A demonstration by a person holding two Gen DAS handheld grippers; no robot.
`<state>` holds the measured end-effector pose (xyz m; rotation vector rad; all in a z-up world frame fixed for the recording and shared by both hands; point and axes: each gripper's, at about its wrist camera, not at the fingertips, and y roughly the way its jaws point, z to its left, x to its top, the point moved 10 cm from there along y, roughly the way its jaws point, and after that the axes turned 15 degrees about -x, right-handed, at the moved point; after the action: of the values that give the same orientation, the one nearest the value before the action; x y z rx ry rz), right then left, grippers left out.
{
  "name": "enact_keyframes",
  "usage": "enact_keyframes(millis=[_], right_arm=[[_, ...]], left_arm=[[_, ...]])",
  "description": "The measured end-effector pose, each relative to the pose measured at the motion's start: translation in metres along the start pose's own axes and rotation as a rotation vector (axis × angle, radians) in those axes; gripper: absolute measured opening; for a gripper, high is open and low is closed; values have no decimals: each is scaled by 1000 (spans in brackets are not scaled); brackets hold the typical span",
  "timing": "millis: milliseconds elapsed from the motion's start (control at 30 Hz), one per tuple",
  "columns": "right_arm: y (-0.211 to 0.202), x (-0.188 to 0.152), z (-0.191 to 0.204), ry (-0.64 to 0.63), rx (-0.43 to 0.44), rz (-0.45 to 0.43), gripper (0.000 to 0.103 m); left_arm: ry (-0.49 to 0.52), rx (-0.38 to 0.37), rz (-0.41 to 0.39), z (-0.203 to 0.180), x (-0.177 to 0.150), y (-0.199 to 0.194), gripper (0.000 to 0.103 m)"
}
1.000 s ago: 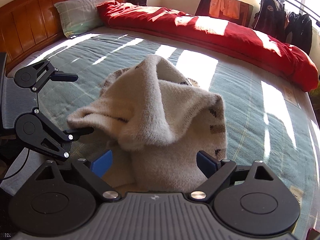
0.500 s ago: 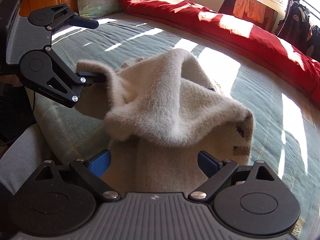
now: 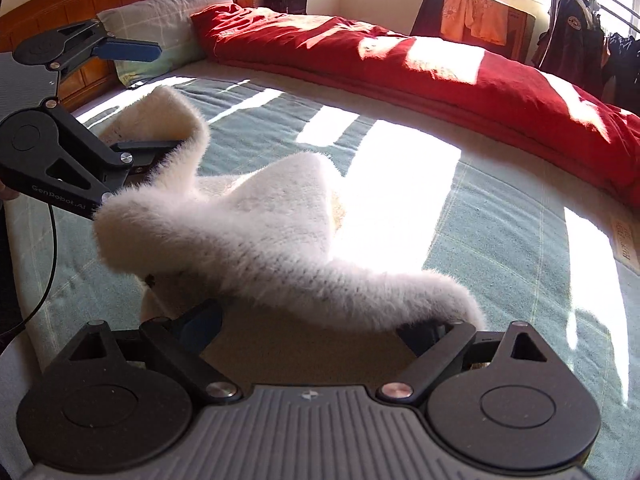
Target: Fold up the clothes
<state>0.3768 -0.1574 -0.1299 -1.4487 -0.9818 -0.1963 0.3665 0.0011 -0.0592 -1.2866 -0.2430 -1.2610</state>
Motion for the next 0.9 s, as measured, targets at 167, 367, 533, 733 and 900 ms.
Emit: enact_keyframes(millis=[167,367,533,733,900], right_arm=[[46,6,-38,18,-130,34,95],[95,4,-88,79,-311,104,95],[93,0,-105,206,-274,136,95],[45,-16,-95,210,-205,118,96],[3,-19,-66,173,-86,101,98]], left_arm=[[-62,-38,-31,12,15,10,103],[-110,-89,-32,11,6,3,102],[-132,-130,11,3,-12,-1,102],[-198,-188,83,-15,-42,-11,102],[-257,-252,156,-33,-68,-18,102]])
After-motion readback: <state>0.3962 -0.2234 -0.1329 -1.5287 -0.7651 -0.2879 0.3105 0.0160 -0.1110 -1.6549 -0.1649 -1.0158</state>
